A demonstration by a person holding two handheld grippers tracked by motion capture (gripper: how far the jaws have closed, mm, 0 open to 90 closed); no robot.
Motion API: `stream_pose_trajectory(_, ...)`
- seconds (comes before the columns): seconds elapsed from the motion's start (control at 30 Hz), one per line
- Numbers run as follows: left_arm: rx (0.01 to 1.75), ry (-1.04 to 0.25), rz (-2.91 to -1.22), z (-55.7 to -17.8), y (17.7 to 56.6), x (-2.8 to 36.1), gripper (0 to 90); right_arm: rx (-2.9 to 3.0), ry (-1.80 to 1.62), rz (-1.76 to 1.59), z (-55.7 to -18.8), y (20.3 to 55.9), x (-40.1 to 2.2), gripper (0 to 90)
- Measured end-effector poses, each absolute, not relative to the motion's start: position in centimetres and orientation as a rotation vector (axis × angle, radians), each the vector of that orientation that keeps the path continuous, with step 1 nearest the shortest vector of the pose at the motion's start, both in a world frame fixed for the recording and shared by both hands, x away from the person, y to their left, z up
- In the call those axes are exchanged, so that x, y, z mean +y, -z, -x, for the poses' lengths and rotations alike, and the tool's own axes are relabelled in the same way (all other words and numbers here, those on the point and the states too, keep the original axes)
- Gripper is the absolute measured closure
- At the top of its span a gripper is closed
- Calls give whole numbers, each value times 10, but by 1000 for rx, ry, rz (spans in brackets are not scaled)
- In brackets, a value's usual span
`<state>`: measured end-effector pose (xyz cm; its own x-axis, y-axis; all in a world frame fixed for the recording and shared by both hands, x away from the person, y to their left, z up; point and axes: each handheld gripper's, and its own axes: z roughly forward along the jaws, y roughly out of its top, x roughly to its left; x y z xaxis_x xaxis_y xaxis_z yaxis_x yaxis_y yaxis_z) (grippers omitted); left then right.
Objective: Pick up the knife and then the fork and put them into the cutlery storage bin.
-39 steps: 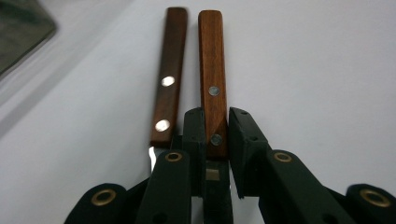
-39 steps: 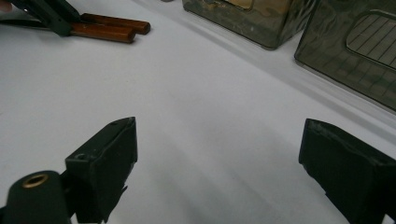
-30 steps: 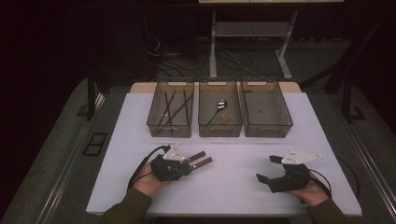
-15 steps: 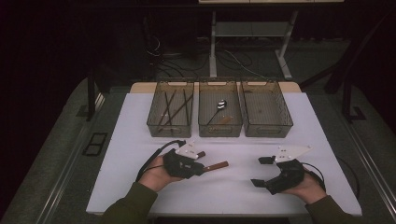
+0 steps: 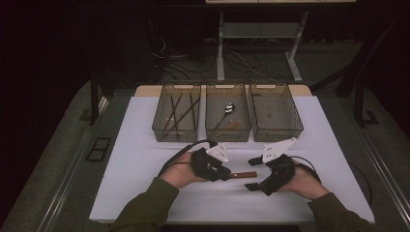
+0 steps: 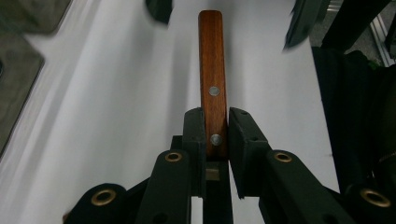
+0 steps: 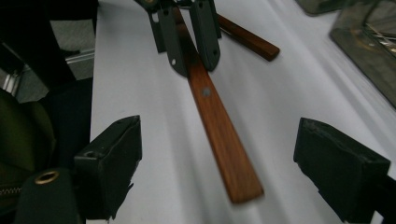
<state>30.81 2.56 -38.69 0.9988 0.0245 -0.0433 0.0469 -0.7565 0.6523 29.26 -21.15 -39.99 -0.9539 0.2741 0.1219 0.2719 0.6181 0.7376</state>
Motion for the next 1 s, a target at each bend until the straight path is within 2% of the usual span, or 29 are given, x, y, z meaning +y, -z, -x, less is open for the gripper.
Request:
stream_pose_trajectory(0.1,0,29,-2435,-307,388,23,767,2856,-1251,-385,-298,402,-204,177)
stream_pose_trajectory(0.2,-8,44,-2424,-305,390,22,767,2885,-1221,-357,-298,404,-197,242)
stream_pose_trajectory(0.33,-7,60,-2442,-301,391,20,767,2916,-1163,-289,-296,408,-193,378)
stream_pose_trajectory(0.53,-42,53,-2444,-300,390,18,767,2954,-1136,-256,-291,410,-188,516)
stream_pose_trajectory(0.83,-69,57,-2459,-297,392,15,767,2978,-1117,-218,-291,413,-185,666)
stream_pose_trajectory(1.0,-79,69,-2457,-296,391,14,767,2999,-1103,-212,-291,414,-185,710)
